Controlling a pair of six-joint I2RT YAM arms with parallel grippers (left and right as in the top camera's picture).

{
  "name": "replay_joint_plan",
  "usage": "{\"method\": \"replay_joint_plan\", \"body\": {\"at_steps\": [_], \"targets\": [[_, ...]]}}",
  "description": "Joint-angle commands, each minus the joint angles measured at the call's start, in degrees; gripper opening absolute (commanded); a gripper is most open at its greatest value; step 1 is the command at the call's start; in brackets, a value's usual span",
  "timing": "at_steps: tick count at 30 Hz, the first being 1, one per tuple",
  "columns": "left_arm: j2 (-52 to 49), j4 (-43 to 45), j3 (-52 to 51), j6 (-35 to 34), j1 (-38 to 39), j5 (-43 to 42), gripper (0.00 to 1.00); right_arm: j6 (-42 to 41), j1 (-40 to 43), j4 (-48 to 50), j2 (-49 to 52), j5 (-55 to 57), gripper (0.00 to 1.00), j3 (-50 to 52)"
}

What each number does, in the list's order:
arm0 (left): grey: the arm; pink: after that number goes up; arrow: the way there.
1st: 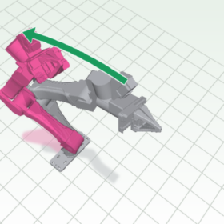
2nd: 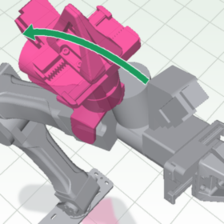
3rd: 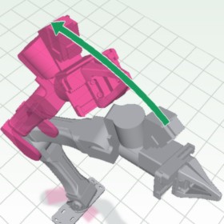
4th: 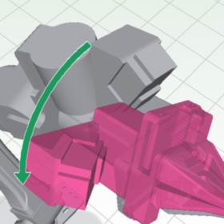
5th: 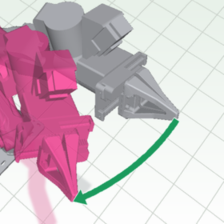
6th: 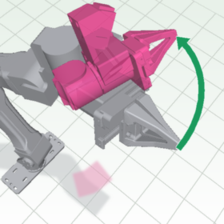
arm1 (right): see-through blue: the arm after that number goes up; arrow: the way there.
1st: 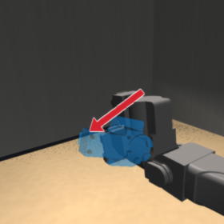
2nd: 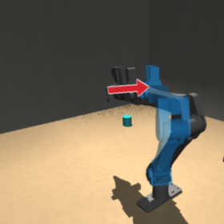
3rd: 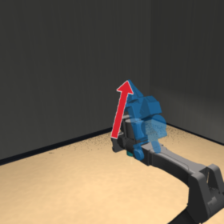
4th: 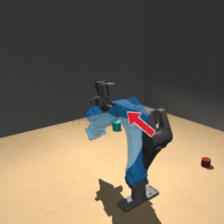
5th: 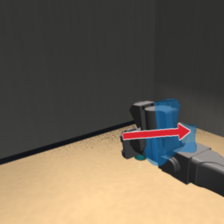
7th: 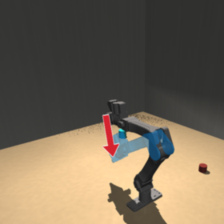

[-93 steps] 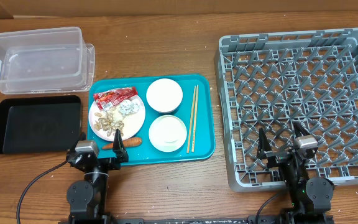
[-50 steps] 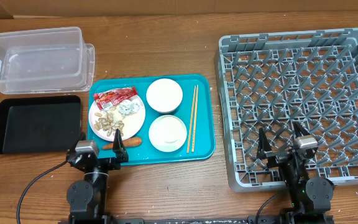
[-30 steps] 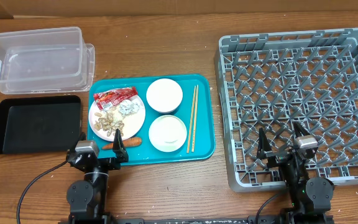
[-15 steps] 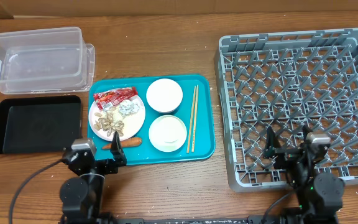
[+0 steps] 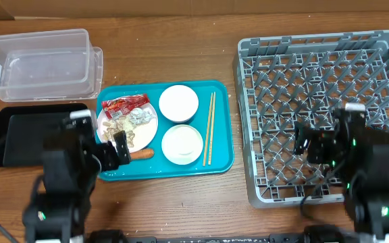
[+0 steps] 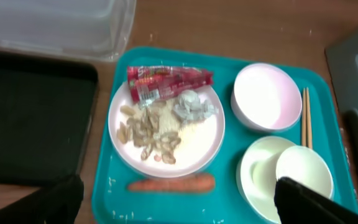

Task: Sort waste into correct bins and load items into the dishwasher
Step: 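Reach the left gripper to the plate and grasp the red wrapper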

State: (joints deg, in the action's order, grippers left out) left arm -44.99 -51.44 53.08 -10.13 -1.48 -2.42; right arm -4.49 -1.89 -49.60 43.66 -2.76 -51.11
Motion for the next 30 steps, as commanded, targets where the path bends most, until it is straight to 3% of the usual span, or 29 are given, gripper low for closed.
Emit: {"method": "replay_joint_plan", "body": {"at_steps": [1,6,12,13,17,19,30], "targets": [[-7.4,-7.2,10.4,0.9,0.4,-1.7,1.00,-0.3,0.0,-4.6,7.0,-0.3,1.00,-7.2],[-13.2,-10.5,14.1,0.9,0.4,-2.2,1.00,-0.3,0.0,-7.4,12.3,-1.3,1.00,-9.1],[-18.0,-6.4,14.0,1.0,0.4,-1.8,1.00,-0.3,0.0,-7.5,13.7,-1.3,1.00,-9.1],[-18.9,-5.1,14.0,2.2,0.4,-1.6,1.00,-0.3,0.0,-7.5,13.7,-1.3,1.00,-9.1],[-23.8,0.6,14.0,20.2,0.4,-1.6,1.00,-0.3,0.0,-7.5,13.7,-1.3,1.00,-9.1],[-27.2,3.0,14.0,24.6,0.4,-1.6,1.00,-0.3,0.0,-7.5,13.7,-1.3,1.00,-9.1],[-46.0,11.5,14.0,32.9,0.4,-1.5,0.98,-0.3,0.0,-7.6,13.7,-1.3,1.00,-9.1]]}}
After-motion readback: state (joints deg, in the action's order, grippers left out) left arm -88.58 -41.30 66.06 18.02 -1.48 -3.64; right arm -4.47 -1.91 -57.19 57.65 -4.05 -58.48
